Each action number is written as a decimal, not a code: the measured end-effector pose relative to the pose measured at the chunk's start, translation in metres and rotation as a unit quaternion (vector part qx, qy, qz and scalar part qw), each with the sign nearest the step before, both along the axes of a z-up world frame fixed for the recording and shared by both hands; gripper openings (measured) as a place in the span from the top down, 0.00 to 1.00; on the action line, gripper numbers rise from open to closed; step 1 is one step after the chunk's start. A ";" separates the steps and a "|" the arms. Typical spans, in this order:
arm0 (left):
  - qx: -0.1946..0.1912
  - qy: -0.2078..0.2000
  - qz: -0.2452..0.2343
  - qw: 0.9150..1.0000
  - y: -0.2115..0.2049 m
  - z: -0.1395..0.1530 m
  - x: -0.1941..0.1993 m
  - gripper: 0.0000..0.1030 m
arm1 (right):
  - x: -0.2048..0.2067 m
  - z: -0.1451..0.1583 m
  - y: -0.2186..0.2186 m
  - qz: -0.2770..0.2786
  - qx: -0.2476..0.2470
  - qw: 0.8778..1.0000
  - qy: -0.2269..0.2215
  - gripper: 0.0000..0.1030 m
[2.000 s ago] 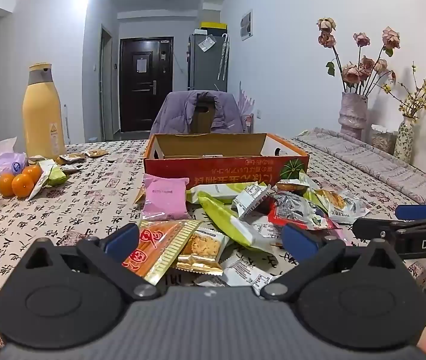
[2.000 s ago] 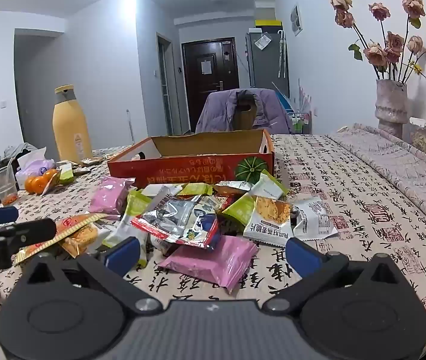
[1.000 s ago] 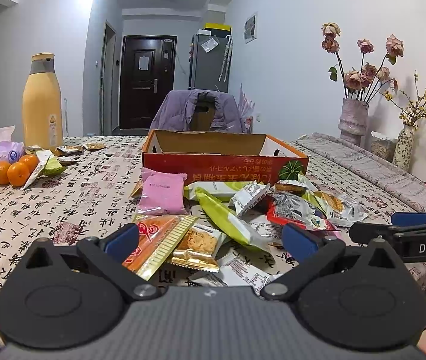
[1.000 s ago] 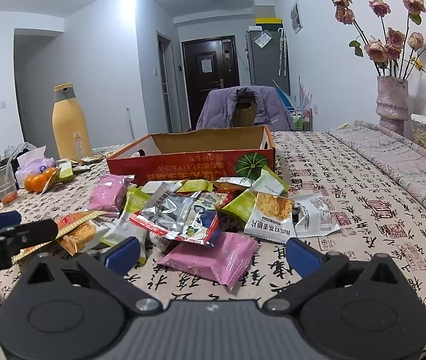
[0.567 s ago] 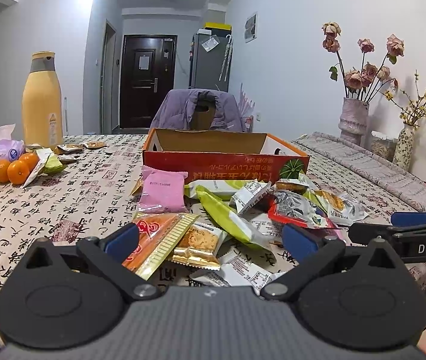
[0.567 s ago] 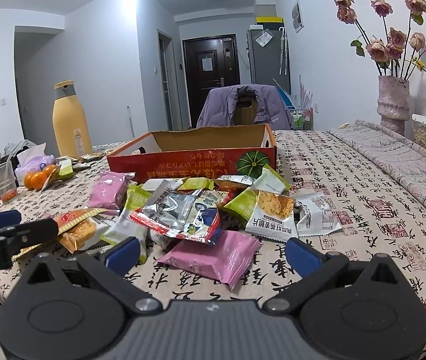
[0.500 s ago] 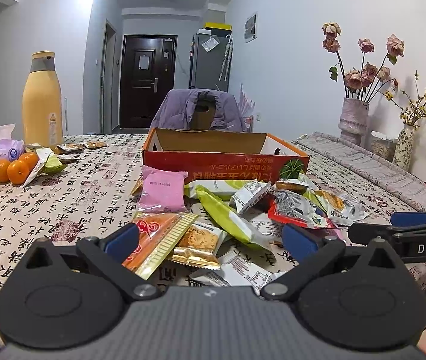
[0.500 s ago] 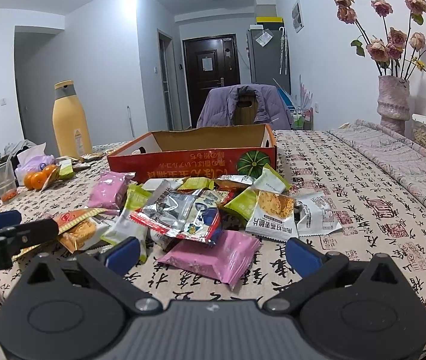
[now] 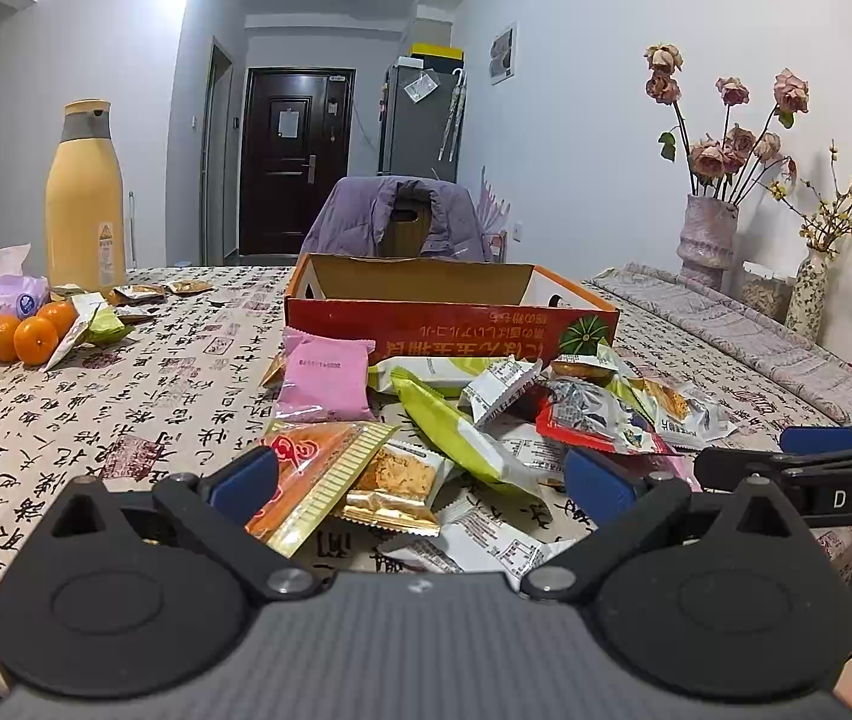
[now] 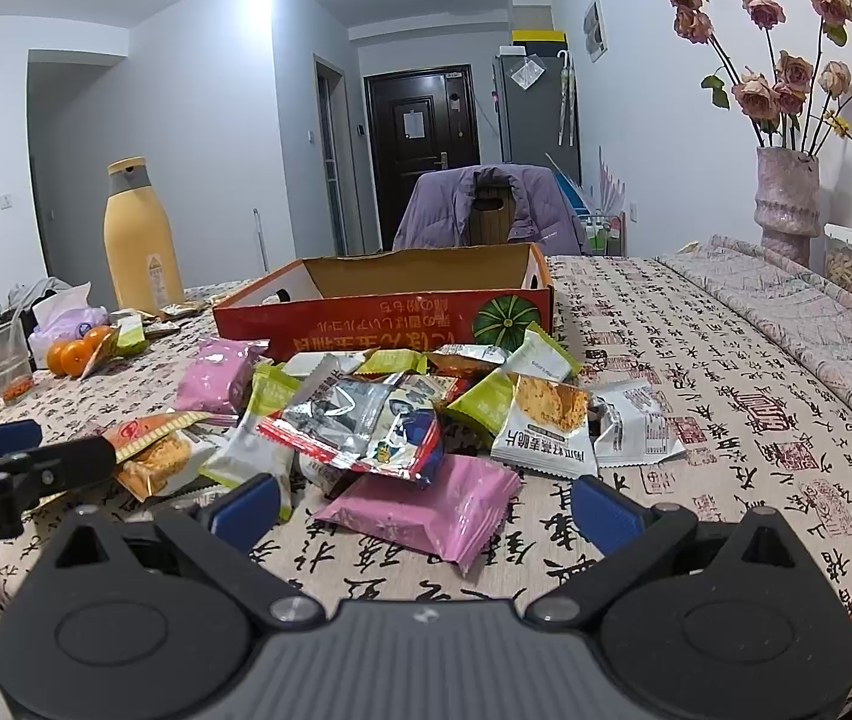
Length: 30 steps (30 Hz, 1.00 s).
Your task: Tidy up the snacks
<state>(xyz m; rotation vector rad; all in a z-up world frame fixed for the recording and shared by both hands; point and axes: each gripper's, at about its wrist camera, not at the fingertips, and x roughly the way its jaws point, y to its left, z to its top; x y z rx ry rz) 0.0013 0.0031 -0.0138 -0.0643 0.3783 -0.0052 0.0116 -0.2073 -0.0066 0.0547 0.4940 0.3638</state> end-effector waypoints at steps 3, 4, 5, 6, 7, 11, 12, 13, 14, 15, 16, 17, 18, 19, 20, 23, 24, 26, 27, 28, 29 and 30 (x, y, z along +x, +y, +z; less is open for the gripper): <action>0.000 0.000 0.000 1.000 0.000 0.000 0.000 0.00 | 0.000 0.000 0.000 0.000 0.000 1.000 0.000 0.00; 0.000 0.000 0.000 1.000 0.000 0.000 0.000 0.00 | 0.000 0.000 0.000 0.000 0.000 1.000 0.001 0.00; 0.000 0.000 0.000 1.000 0.000 0.000 0.000 0.00 | 0.000 0.000 0.000 0.000 0.000 1.000 0.001 0.00; 0.000 0.000 0.001 1.000 0.000 0.000 0.000 0.00 | 0.000 0.000 0.000 0.000 0.000 1.000 0.000 0.00; 0.000 0.000 0.001 1.000 0.000 0.000 0.000 0.00 | 0.000 0.000 0.000 0.000 0.000 1.000 0.000 0.00; 0.001 -0.002 0.001 1.000 -0.001 -0.001 -0.001 0.00 | 0.000 0.000 0.000 0.000 0.000 1.000 0.000 0.00; 0.001 -0.003 0.001 1.000 -0.001 -0.001 -0.001 0.00 | 0.000 0.000 0.000 0.000 0.000 1.000 0.000 0.00; 0.001 -0.002 0.001 1.000 -0.001 -0.001 -0.001 0.00 | 0.000 0.000 0.000 0.000 0.000 1.000 0.000 0.00; 0.000 -0.002 0.001 1.000 -0.001 -0.001 -0.001 0.00 | 0.000 0.000 0.000 0.000 0.000 1.000 0.000 0.00; 0.000 -0.001 0.001 1.000 -0.002 -0.001 -0.001 0.00 | 0.000 0.000 0.000 0.000 0.000 1.000 0.000 0.00; 0.000 -0.002 0.001 1.000 -0.002 -0.001 -0.001 0.00 | 0.000 0.000 0.000 0.000 0.000 1.000 0.000 0.00; 0.001 -0.002 0.001 1.000 -0.002 -0.001 -0.001 0.00 | 0.000 0.000 0.000 -0.001 -0.001 1.000 0.000 0.00; 0.001 -0.002 0.001 1.000 -0.002 -0.001 -0.001 0.00 | 0.000 0.000 0.000 -0.001 0.000 1.000 0.001 0.00; 0.000 -0.002 0.001 1.000 -0.001 -0.001 -0.001 0.00 | 0.000 -0.001 -0.001 -0.001 0.000 1.000 0.001 0.00; 0.000 -0.002 0.001 1.000 -0.001 -0.001 -0.001 0.00 | 0.000 -0.001 0.000 0.000 0.000 1.000 0.001 0.00; 0.000 -0.001 0.001 1.000 -0.001 -0.001 -0.001 0.00 | 0.000 -0.001 -0.001 0.000 -0.001 1.000 0.001 0.00; -0.001 0.000 0.001 1.000 -0.001 -0.002 -0.001 0.00 | 0.000 -0.002 0.000 0.000 -0.001 1.000 0.002 0.00; -0.001 0.000 0.001 1.000 0.000 -0.002 -0.001 0.00 | 0.001 -0.003 0.000 0.000 -0.001 1.000 0.003 0.00; -0.002 0.001 0.001 1.000 0.000 -0.002 -0.001 0.00 | 0.001 -0.003 0.000 0.000 -0.002 1.000 0.004 0.00; -0.002 0.001 0.001 1.000 0.000 -0.003 -0.001 0.00 | 0.001 -0.003 0.000 0.000 -0.002 1.000 0.004 0.00; -0.002 0.002 0.000 1.000 0.000 -0.003 0.000 0.00 | 0.001 -0.003 0.000 -0.001 -0.003 1.000 0.005 0.00; -0.003 0.002 0.000 1.000 0.000 -0.003 0.000 0.00 | 0.002 -0.004 0.000 -0.001 -0.003 1.000 0.006 0.00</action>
